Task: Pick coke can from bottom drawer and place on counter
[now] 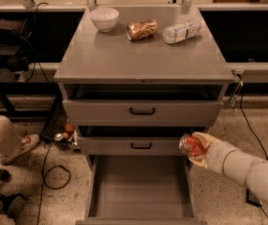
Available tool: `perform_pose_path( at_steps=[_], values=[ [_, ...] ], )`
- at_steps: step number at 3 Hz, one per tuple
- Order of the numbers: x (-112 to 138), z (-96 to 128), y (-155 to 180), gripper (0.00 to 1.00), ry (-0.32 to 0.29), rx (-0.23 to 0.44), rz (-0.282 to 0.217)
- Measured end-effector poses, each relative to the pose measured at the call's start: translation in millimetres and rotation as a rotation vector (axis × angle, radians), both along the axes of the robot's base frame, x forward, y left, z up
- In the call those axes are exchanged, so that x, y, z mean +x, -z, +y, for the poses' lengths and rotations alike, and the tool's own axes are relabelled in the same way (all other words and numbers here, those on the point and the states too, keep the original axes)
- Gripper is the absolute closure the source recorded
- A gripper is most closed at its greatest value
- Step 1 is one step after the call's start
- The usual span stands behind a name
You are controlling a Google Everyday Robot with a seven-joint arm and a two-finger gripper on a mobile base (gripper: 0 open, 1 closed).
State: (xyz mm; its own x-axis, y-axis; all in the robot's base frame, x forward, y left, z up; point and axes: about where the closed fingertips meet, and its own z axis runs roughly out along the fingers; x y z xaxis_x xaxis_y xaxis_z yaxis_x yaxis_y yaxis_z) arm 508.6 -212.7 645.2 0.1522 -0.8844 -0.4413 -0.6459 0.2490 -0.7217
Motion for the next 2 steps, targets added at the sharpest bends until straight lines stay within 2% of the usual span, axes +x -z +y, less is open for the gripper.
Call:
perform_pose_path(
  at_steps=[1, 2],
  values=[
    [10.7, -15.2, -79.1, 1.00, 0.012, -0.030, -0.046],
    [13.3, -15.6, -83.8, 1.00, 0.012, -0.026, -0.050]
  ],
)
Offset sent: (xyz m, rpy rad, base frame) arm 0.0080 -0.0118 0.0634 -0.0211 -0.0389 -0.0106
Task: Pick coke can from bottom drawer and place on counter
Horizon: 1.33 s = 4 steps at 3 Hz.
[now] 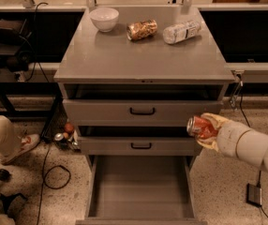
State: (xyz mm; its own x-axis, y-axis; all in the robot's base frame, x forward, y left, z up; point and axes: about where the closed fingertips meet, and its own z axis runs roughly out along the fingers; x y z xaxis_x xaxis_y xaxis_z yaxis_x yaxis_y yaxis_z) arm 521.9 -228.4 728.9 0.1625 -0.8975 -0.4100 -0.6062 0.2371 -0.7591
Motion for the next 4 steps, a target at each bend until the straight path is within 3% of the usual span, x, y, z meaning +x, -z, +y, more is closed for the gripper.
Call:
perform_pose_path(
  at_steps=[1, 3, 4],
  values=[
    [16.6, -3.0, -29.8, 1.00, -0.001, 0.024, -0.024],
    [67.1, -2.1, -153.6, 1.00, -0.018, 0.045, -0.053],
    [67.1, -2.1, -153.6, 1.00, -0.018, 0.045, -0.053]
  ],
)
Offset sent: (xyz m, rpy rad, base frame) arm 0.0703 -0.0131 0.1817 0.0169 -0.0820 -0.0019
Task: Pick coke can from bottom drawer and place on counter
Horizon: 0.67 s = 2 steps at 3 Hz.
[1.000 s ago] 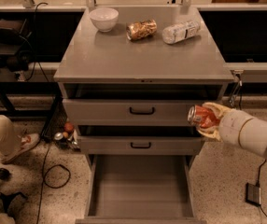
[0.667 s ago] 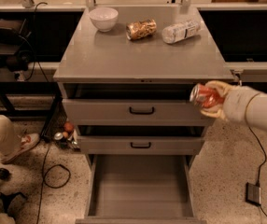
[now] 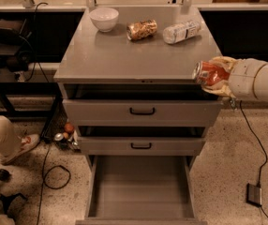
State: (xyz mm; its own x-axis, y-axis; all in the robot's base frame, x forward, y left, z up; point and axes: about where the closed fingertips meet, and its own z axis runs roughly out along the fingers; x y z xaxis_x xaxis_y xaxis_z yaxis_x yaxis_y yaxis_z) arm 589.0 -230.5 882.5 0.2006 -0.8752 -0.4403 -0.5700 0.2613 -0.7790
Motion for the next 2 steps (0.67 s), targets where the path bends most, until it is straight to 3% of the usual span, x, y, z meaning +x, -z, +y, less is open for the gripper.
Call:
perform_pose_path(
  at_steps=[1, 2],
  values=[
    [18.9, 6.4, -10.7, 1.00, -0.018, 0.005, 0.031],
    [50.5, 14.8, -30.5, 1.00, -0.039, -0.005, 0.095]
  ],
)
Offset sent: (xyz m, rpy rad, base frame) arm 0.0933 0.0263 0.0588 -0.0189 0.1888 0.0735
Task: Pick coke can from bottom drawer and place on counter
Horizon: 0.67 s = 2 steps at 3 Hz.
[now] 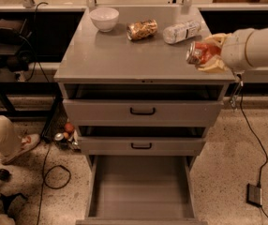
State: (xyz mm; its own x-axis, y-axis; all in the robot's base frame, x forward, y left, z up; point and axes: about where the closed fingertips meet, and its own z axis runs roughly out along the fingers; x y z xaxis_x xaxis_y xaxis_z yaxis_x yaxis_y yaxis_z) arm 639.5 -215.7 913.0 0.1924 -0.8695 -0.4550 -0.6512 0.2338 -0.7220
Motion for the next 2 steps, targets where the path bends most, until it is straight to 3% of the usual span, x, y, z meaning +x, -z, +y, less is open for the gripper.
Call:
perform_pose_path(
  at_steps=[1, 2],
  values=[
    [30.5, 10.1, -13.5, 1.00, -0.020, -0.021, 0.083],
    [66.4, 28.9, -12.4, 1.00, -0.078, -0.027, 0.210]
  ],
)
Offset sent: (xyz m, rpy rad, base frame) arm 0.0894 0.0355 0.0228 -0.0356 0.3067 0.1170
